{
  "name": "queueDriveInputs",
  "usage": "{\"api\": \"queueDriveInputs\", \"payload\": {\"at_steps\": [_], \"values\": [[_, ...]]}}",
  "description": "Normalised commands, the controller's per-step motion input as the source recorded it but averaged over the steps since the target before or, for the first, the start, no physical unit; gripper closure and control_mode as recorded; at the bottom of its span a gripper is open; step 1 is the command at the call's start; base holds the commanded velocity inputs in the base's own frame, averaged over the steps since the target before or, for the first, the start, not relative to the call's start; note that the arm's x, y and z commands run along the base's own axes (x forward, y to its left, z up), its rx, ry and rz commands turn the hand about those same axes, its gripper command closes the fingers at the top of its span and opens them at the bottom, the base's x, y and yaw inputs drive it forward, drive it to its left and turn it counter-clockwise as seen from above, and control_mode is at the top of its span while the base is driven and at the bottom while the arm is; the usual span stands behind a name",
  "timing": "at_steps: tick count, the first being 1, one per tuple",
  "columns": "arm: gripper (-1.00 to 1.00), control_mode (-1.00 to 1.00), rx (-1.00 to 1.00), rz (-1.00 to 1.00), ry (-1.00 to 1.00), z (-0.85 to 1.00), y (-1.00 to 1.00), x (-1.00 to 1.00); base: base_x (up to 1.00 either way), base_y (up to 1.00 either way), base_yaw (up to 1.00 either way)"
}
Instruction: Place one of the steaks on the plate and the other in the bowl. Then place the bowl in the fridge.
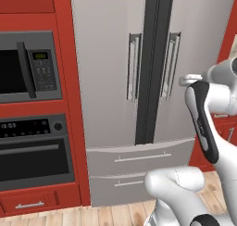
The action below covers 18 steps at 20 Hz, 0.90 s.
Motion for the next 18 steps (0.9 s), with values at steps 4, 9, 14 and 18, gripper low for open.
{"api": "queueDriveInputs", "payload": {"at_steps": [4,9,14,18], "values": [[-1.0,-1.0,0.05,0.0,0.0,0.12,0.0,0.43,0.0,0.0,0.0],[-1.0,-1.0,0.02,0.01,0.0,0.01,0.0,0.43,0.0,0.0,0.0],[-1.0,-1.0,0.01,0.03,0.0,0.0,0.0,0.43,0.0,0.0,0.0],[-1.0,-1.0,0.0,0.05,0.0,0.0,0.0,0.42,0.0,0.0,0.0]]}}
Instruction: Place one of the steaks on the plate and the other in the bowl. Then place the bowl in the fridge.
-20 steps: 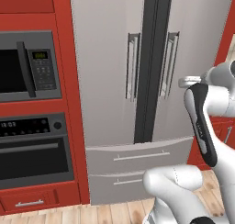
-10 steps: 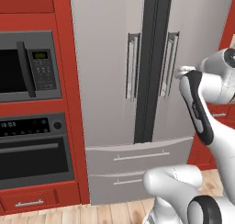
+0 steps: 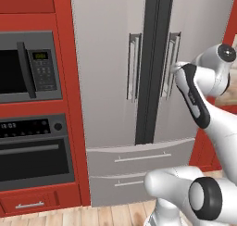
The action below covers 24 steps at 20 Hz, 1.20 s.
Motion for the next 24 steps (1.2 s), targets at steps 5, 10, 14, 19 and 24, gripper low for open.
{"api": "queueDriveInputs", "payload": {"at_steps": [5,10,14,19,24], "values": [[-1.0,-1.0,0.0,0.05,0.0,-0.05,-0.01,0.4,0.0,0.0,0.0],[-1.0,-1.0,0.0,0.04,0.0,-0.19,0.0,0.36,0.0,0.0,0.0],[-1.0,-1.0,0.0,0.03,0.0,-0.29,-0.04,0.34,0.0,0.0,0.0],[-1.0,-1.0,0.0,0.01,0.0,-0.26,-0.22,0.25,0.0,0.0,0.0],[-1.0,-1.0,0.0,0.0,0.0,-0.19,-0.16,0.34,0.0,0.0,0.0]]}}
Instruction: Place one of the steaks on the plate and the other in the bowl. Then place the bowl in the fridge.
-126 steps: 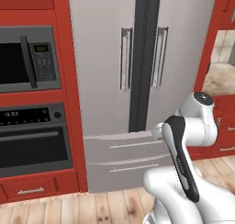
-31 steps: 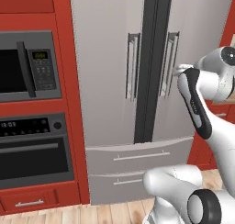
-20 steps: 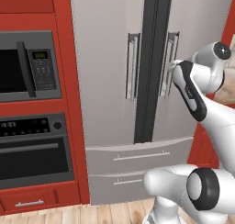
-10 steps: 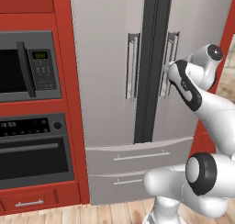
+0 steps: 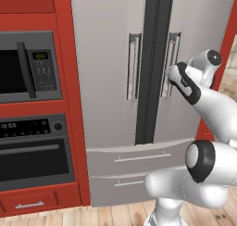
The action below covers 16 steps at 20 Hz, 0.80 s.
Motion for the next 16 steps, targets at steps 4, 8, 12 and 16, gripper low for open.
{"api": "queueDriveInputs", "payload": {"at_steps": [4,8,12,16], "values": [[-1.0,-1.0,0.0,0.0,0.0,-0.18,-0.04,0.41,0.0,0.0,0.0],[-1.0,-1.0,0.0,0.0,0.0,-0.19,-0.02,0.43,0.0,0.0,0.0],[-1.0,-1.0,0.0,0.0,0.0,-0.17,-0.09,0.4,0.0,0.0,0.0],[-1.0,-1.0,0.0,0.0,0.0,-0.16,-0.13,0.43,0.0,0.0,0.0]]}}
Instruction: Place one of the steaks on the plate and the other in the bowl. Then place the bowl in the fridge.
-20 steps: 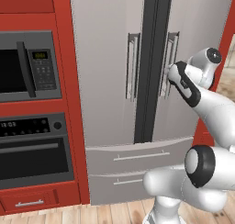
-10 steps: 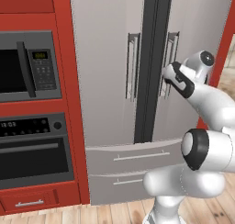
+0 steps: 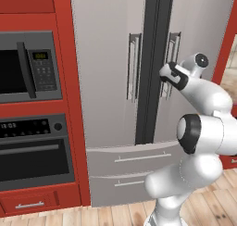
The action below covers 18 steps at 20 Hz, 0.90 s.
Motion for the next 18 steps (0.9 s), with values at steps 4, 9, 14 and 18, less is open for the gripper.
{"api": "queueDriveInputs", "payload": {"at_steps": [4,9,14,18], "values": [[-1.0,-1.0,0.0,0.0,0.0,-0.13,-0.11,0.45,0.0,0.0,0.0],[-1.0,-1.0,0.0,0.0,0.0,-0.16,-0.06,0.44,0.0,0.0,0.0],[-1.0,-1.0,0.0,0.0,0.0,-0.17,-0.01,0.48,0.0,0.0,0.0],[1.0,-1.0,0.0,0.0,0.0,-0.2,0.0,0.59,0.0,0.0,0.0]]}}
